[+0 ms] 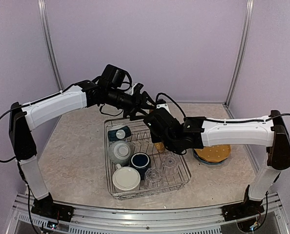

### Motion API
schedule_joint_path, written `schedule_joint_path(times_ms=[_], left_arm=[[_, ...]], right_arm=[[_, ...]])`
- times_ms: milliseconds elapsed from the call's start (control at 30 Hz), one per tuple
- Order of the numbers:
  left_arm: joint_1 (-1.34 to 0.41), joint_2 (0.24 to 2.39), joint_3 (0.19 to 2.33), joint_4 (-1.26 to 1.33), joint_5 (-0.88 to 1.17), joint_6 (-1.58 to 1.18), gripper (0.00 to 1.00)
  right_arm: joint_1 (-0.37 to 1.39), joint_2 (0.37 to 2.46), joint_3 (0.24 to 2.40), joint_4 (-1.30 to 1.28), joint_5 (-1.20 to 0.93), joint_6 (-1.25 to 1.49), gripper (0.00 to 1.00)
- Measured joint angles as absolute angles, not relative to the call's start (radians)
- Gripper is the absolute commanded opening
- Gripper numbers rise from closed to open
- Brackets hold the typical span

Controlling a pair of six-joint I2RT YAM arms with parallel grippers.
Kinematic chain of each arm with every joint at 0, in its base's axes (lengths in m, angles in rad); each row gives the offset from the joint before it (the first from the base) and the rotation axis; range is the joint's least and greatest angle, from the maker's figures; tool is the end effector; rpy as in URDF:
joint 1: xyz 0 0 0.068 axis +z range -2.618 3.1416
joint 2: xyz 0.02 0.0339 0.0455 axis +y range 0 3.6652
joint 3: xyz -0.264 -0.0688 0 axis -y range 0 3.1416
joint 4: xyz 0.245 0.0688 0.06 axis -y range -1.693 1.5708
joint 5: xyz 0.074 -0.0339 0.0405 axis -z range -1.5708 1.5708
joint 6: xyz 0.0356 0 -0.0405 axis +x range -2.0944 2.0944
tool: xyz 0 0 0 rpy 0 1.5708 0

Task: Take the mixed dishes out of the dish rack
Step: Grab the plate from the dish rack, then place the plate with another plate.

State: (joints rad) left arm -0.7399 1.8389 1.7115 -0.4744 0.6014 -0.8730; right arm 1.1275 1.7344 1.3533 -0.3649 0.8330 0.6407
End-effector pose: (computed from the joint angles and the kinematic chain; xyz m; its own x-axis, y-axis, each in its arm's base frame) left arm 0.3009 -0.3019 0.3379 -0.9586 0.0196 -0.2842 0.2581 0.4817 -0.8375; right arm 0.1888 0.3362 0.2721 -0.4573 -0.0256 -0.8890 -0.1263 0.9913 0.0364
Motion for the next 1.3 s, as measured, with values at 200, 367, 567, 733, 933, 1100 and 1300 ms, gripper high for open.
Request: schedule_joint_path(times_ms=[200, 367, 567, 733, 933, 1100, 1300], left_arm=[[-0.717, 1.762, 1.711, -0.543, 0.548, -0.800, 0.81], [-0.622, 1.622, 1.687, -0.620, 0.478, -0.714, 0.94], [-0.447, 1.406, 1.642, -0.698, 0.400, -0.645, 0.99], [-0.395, 1.293, 1.662, -0.768, 0.326, -0.557, 0.99], [-0.382, 1.232, 1.648, -0.785, 0.235, -0.468, 0.99], [-0.355, 1.233, 1.579, -0.778, 0.208, -0.433, 0.99], [-0.325, 1.254, 1.510, -0.771, 0.215, -0.403, 0.99]], right_arm=[[1.129, 1.734, 1.410, -0.403, 0.864, 0.570, 0.00], [1.135, 1.734, 1.412, -0.404, 0.849, 0.508, 0.00], [1.129, 1.648, 1.315, -0.307, 0.776, 0.458, 0.00], [1.081, 1.527, 1.214, -0.205, 0.623, 0.448, 0.00], [1.051, 1.496, 1.207, -0.124, 0.505, 0.461, 0.00], [1.050, 1.494, 1.224, -0.122, 0.441, 0.461, 0.00], [1.031, 1.436, 1.225, -0.123, 0.391, 0.462, 0.00]])
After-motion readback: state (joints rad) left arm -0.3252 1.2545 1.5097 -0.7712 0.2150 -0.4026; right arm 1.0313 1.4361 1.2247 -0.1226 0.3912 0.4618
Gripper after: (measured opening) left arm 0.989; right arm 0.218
